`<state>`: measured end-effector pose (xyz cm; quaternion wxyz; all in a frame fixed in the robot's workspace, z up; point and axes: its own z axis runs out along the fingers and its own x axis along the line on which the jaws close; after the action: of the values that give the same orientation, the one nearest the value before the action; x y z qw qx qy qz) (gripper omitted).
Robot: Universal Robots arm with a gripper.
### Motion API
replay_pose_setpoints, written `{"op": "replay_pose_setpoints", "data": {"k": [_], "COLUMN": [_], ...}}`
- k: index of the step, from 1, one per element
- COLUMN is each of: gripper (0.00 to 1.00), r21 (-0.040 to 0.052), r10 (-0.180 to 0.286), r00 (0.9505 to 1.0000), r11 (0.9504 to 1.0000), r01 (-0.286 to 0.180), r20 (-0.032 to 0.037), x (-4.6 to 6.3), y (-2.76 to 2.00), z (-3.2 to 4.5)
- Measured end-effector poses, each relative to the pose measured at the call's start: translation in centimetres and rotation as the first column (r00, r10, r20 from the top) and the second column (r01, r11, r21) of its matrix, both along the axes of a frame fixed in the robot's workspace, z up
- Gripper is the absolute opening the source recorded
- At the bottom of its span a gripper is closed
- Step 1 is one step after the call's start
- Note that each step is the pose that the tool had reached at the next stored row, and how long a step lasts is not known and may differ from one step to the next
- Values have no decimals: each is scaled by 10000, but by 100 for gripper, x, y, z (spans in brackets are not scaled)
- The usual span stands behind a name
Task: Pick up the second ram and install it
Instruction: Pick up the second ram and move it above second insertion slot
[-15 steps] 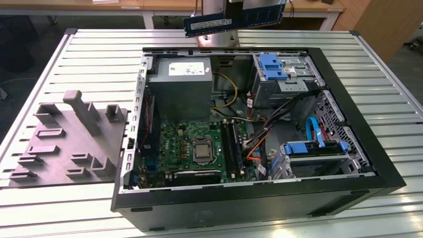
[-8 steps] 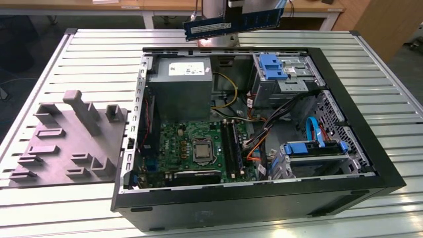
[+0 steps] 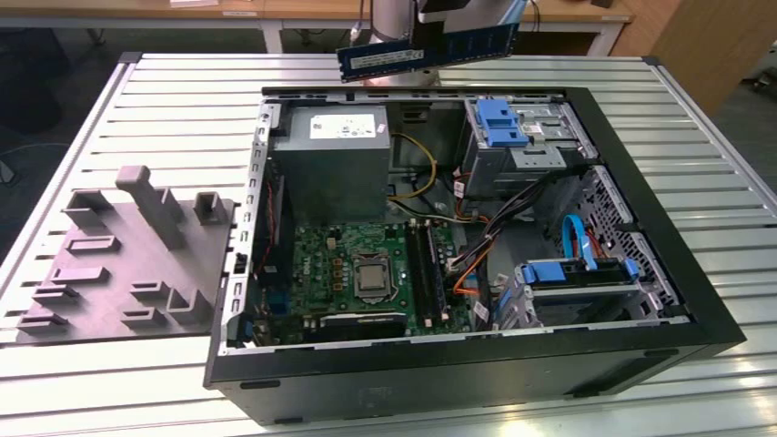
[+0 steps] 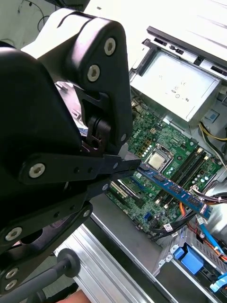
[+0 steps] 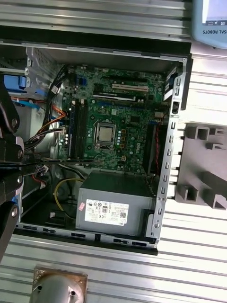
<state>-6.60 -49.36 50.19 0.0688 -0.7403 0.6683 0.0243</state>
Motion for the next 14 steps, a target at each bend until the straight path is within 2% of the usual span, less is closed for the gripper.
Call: {"op": "replay_pose_setpoints", "data": {"k": [14], "gripper": [11], "r21": [-3], "r10": [0], "r00": [10000], "r11": [10000], "r01": [0], "r20": [0], "x": [0], "y": [0], "z": [-144]}}
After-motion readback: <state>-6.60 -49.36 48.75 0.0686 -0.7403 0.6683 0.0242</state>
